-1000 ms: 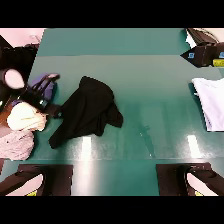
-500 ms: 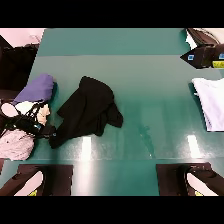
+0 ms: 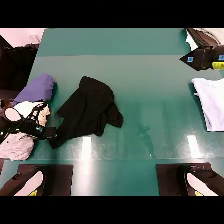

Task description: Fold the shirts.

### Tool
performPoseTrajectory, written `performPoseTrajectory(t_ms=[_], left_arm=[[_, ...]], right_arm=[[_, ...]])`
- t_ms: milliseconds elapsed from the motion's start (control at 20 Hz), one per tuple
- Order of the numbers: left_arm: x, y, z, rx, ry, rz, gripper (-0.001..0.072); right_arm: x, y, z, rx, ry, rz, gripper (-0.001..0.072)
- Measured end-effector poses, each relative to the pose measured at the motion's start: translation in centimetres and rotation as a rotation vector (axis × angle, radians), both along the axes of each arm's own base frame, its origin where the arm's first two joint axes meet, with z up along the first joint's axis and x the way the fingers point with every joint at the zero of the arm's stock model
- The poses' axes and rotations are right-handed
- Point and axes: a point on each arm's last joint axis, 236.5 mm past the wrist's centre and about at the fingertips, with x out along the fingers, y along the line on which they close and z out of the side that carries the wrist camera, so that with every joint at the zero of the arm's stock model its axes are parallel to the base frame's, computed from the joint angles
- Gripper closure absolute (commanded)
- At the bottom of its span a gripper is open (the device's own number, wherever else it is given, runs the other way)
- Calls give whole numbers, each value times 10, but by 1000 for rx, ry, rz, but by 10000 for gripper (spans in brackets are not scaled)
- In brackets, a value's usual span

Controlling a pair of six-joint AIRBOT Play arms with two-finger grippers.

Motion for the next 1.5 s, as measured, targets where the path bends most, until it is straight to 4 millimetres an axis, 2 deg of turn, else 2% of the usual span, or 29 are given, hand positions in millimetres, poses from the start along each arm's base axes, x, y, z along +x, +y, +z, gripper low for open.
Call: performPoseTrajectory(t_ms=[50, 100, 250, 300, 350, 400, 450, 500, 650, 750, 950, 1050, 1200, 1250, 1450, 1500], left_arm=[[-1, 0, -2, 1, 2, 2, 604], [-2, 0, -3, 2, 4, 4, 681], [5, -1, 4, -4, -14, 6, 682], [12, -1, 12, -8, -31, 4, 682], [20, 0, 23, -8, -54, 1, 681], [30, 1, 36, -6, -81, -4, 681], [42, 1, 52, -8, -117, -8, 681], [51, 1, 66, -10, -147, -13, 681], [79, 0, 111, -21, -251, -9, 681], [92, -2, 133, -30, -308, 4, 681], [103, -4, 152, -41, -356, 17, 681], [105, -4, 156, -42, -364, 20, 681], [106, -5, 159, -45, -371, 21, 681], [106, -5, 159, -45, -372, 22, 681], [107, -5, 160, -46, -374, 23, 681], [107, -5, 160, -46, -375, 23, 681]], right_arm=[[0, 0, 0, 0, 1, 0, 693], [-1, 0, -1, -1, 4, 2, 693], [-4, 1, -8, -4, 32, 10, 692], [-7, 3, -17, -3, 61, 18, 690], [-12, 6, -29, 8, 105, 32, 652], [-18, 12, -48, 25, 164, 51, 425], [-24, 18, -66, 46, 216, 71, 244], [-30, 25, -89, 77, 278, 90, 228], [-43, 46, -155, 189, 429, 112, 229], [-47, 64, -194, 253, 500, 131, 228], [-45, 109, -250, 312, 575, 193, 229], [-41, 134, -268, 313, 595, 237, 229], [-28, 168, -285, 301, 595, 292, 238], [-23, 177, -288, 296, 590, 306, 258], [-1, 210, -292, 291, 555, 353, 260], [3, 217, -292, 289, 549, 364, 283]])
